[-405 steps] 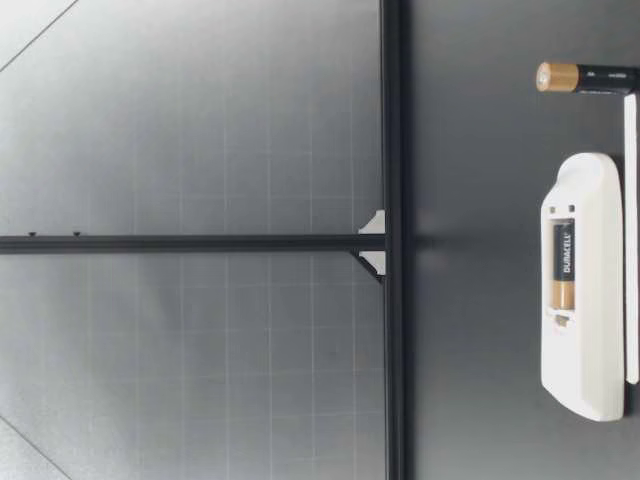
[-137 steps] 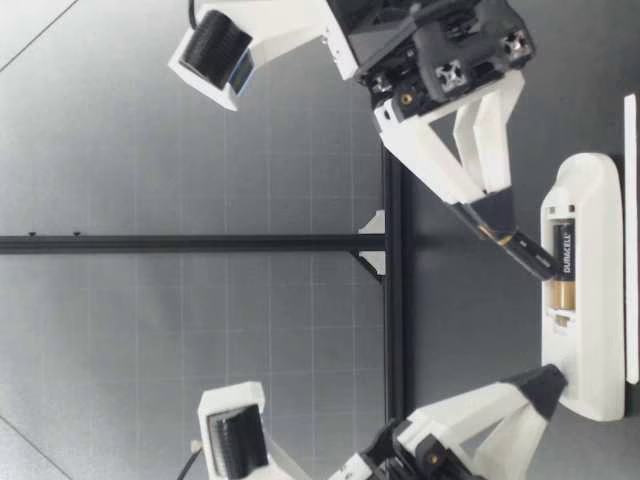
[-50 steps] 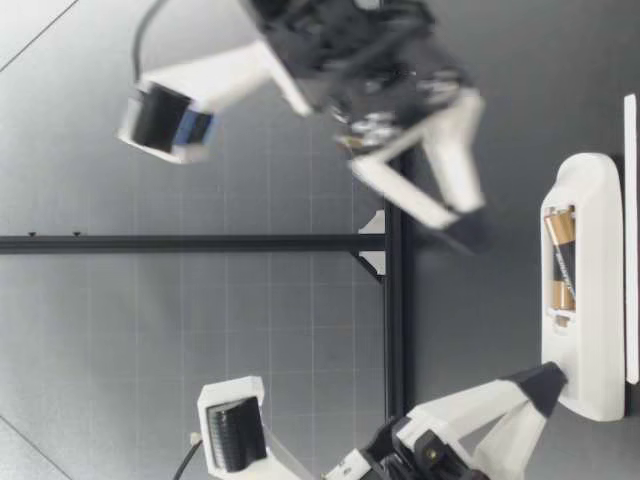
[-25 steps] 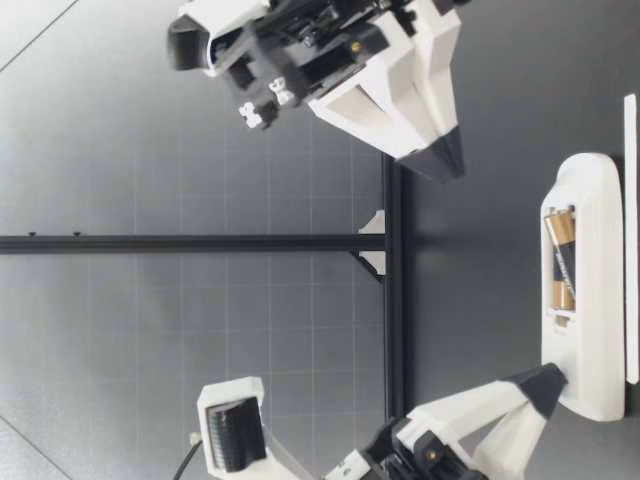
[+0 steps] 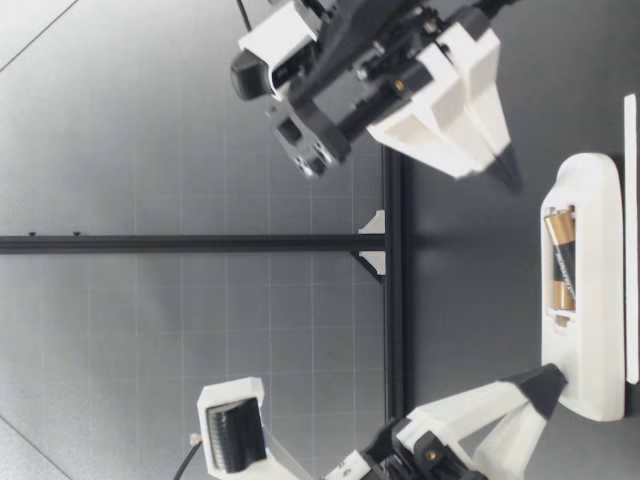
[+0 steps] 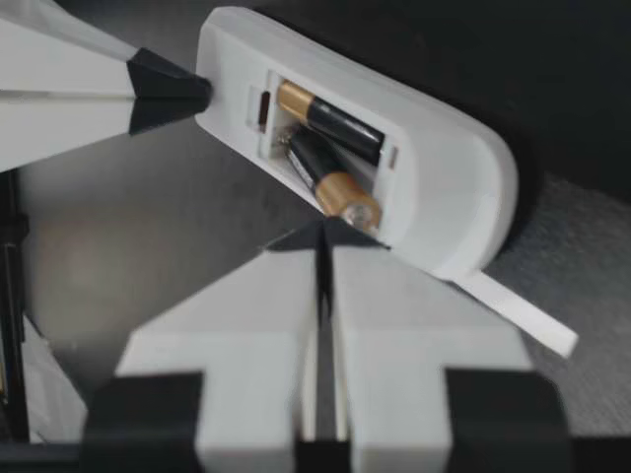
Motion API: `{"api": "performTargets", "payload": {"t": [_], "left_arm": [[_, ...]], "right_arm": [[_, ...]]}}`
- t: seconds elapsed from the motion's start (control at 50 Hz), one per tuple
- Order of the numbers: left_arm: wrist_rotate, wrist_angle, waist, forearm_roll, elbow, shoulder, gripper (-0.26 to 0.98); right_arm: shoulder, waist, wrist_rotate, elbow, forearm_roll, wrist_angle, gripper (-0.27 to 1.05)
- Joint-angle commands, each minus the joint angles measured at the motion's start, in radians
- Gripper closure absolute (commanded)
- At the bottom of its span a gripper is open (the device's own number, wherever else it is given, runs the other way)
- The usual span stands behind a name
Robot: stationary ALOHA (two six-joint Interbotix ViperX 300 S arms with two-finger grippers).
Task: Place the battery into the slot of the remote controller.
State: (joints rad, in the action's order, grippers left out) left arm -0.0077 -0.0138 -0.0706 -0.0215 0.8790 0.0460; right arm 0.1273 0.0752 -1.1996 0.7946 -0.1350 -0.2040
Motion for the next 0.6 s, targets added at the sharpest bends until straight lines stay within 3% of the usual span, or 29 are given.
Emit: {"api": "performTargets", "payload": {"t": [0.0, 0.58], "left_arm": [[-0.002, 0.003, -0.003, 0.0, -0.005, -0.009, 0.86], [0.0, 0.003, -0.002, 0.0, -0.003, -0.008, 0.86]], "right_arm": [[-0.002, 0.0, 0.002, -0.032, 0.003, 0.0, 0.89], [0.054, -0.005, 0.003, -0.071, 0.021, 0.02, 0.89]]}}
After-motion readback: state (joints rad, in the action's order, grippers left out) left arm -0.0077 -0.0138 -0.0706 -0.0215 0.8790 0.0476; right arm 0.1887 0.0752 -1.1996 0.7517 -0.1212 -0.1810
